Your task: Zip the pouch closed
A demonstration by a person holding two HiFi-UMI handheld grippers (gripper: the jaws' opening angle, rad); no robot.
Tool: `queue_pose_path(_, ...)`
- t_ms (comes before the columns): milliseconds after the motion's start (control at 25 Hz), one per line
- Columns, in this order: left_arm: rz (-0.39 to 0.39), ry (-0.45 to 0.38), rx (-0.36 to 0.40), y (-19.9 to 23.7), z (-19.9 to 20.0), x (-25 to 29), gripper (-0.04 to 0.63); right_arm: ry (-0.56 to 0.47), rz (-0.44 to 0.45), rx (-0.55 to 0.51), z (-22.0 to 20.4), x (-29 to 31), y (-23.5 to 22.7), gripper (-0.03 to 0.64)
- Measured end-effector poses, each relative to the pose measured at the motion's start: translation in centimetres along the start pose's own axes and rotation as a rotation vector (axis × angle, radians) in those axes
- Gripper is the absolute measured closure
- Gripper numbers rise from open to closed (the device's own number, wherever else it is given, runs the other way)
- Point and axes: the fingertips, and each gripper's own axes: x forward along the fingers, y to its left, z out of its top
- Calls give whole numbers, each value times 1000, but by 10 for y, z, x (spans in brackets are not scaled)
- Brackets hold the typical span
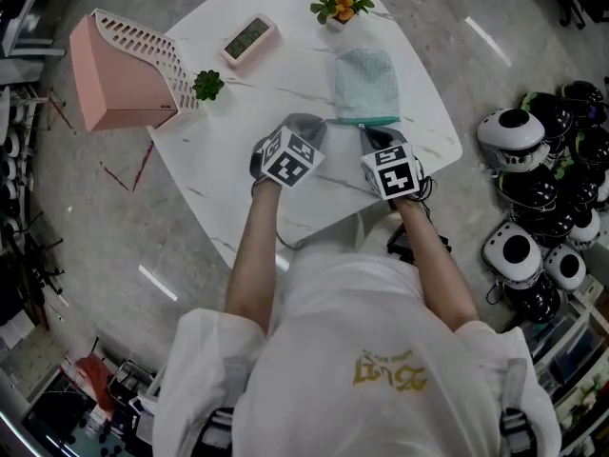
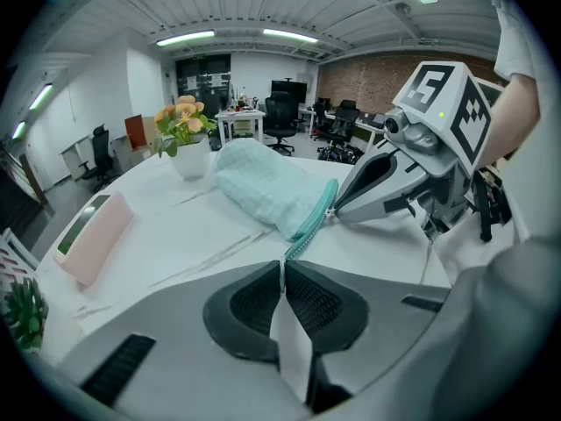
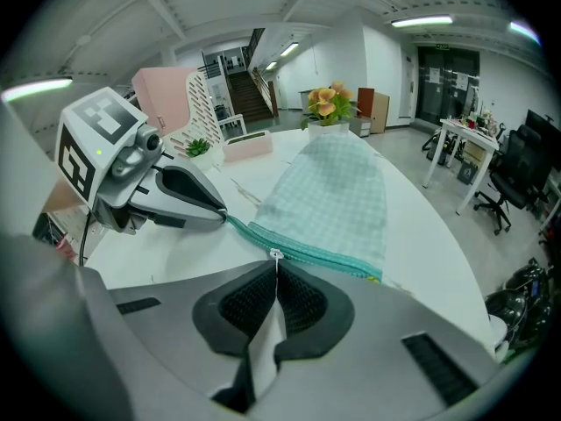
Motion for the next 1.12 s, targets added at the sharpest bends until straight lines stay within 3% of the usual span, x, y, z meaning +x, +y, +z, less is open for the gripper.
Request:
queue_pose_path(680, 84, 19, -61, 14, -8, -3, 554, -4, -20, 40, -7, -12, -26, 597)
queue_pose_path(800, 132, 45, -57, 19, -8, -3, 554, 4, -35, 65, -12, -16, -35, 597)
queue_pose_path(1000, 183, 57, -115, 27, -10, -3, 552, -3, -47, 112, -14, -20, -43, 597)
queue_pose_path(1120, 234, 73, -46, 27, -11, -1, 551, 0, -38, 124, -16, -17, -40, 597)
